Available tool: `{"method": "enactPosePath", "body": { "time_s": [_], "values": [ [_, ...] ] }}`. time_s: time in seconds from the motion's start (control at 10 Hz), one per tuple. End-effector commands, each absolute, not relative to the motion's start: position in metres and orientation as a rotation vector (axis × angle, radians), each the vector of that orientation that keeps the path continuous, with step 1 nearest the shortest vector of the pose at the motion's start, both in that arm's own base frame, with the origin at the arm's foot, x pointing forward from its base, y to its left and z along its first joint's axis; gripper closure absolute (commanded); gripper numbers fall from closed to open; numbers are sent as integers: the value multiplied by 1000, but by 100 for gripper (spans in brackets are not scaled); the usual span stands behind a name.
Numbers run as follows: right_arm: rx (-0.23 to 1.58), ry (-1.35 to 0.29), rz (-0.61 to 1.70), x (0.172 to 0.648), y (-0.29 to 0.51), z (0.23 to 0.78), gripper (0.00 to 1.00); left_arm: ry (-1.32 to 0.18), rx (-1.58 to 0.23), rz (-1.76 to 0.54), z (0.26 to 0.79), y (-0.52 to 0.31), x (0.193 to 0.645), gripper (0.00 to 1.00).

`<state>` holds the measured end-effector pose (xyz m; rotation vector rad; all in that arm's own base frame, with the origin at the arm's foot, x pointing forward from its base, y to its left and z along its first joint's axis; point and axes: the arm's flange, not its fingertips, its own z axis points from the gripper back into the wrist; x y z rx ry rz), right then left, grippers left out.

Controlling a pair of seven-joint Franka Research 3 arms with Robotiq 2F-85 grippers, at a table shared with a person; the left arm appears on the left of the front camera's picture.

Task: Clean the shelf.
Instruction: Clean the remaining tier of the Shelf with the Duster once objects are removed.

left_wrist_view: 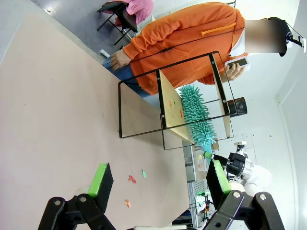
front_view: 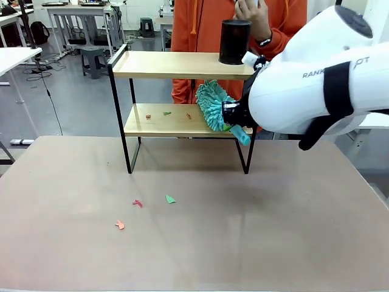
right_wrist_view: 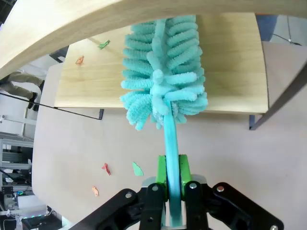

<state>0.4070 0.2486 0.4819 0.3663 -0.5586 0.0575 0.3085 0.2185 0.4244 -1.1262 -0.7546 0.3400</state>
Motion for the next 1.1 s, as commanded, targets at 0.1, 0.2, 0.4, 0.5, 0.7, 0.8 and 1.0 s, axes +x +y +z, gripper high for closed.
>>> {"method": "enactPosePath", "body": {
  "time_s": [0.1,0.2,0.4,0.5,0.7,0.8,1.0],
  "values": [
    [436,-603,139,417,268,470,100,-785,-1135,324,425,217,310,0],
    [470,-582,189,420,276,465,100,-785,-1135,324,425,217,310,0],
    [529,-552,283,425,288,464,100,-785,-1135,324,425,217,310,0],
    [542,-540,336,426,295,465,100,-785,-1135,324,425,217,310,0],
    [516,-495,448,421,302,465,100,-785,-1135,324,425,217,310,0],
    [482,-457,450,420,296,465,100,-785,-1135,324,425,217,310,0],
    [423,-369,553,413,276,463,100,-785,-1135,324,425,217,310,0]
  ]
}}
